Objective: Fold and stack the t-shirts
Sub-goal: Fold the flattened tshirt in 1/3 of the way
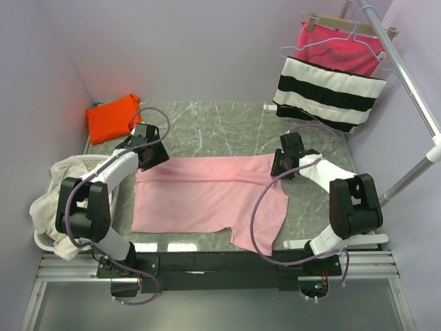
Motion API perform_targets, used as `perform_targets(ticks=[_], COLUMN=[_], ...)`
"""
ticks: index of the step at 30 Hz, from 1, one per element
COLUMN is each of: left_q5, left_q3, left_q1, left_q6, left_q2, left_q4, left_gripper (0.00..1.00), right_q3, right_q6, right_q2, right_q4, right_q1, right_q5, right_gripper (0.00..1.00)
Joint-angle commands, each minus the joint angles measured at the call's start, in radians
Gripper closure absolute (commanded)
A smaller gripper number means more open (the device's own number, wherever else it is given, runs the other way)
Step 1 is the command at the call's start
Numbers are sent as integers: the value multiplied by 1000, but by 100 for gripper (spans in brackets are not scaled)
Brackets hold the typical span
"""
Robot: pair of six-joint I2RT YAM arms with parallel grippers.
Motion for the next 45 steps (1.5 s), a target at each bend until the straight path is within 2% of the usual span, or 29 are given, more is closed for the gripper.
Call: perform_targets(ticks=[1,4,11,15,27,30,31,34,41,45], left_q5=[-1,1,1,4,2,10,10,10,12,10], left_q3=[36,39,41,42,44,46,49,50,52,53], left_q1=[-5,-6,-6,-6,-6,-6,-6,-6,-8,-8], left_q6=[17,17,17,20,24,26,27,27,31,34], left_q2=[-6,-1,8,16,25,33,36,39,37,39], left_q4=[15,12,10,7,3,4,4,1,4,6], left_gripper=[33,33,33,33,33,33,33,33,33,33], right_q3=[2,1,-15,-19,-19,-12,-15,-22,-68,-85], right_q6=[10,6,-3,-5,-8,-13,-13,-19,-66,-108], right_q2=[47,58,54,68,68,88,88,82,-60,-183], right_q4=[64,85,113,110,78,84,88,107,134,59], right_q1=[-32,-54,-75,-81,-88,-88,-88,-88,-88,-85], right_q5=[-11,-64,-182,-238,-189,-209,-213,-238,-348,-420], right_gripper=[56,57,68,69,68,76,86,100,100,100])
